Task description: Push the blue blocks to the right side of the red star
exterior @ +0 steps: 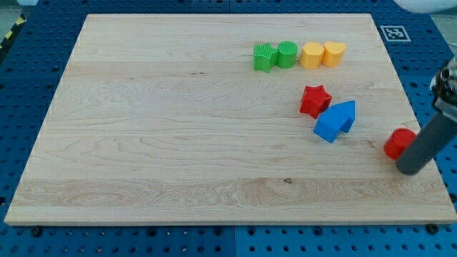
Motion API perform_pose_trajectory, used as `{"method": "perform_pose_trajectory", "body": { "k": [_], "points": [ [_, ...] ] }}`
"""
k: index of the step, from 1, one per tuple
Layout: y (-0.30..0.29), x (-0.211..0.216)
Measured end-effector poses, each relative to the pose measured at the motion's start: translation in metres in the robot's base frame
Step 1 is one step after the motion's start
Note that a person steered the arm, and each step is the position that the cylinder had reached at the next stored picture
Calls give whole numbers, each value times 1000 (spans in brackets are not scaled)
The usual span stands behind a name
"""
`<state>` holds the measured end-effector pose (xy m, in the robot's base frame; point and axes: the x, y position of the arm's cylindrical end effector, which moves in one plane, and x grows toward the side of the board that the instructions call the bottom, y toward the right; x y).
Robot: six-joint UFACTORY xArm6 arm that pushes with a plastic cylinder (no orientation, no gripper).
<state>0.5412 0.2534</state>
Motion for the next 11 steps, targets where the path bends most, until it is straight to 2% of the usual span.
{"method": "perform_pose_trajectory", "body": {
  "k": [1,3,5,6,7,8,9,10,11],
  "points": [
    [0,-21],
    [4,-3],
    [-80,9],
    [-113,-4],
    [-104,-39],
    [-73,-54],
    [-72,-50],
    [-114,-44],
    [-169,-66]
  ]
}}
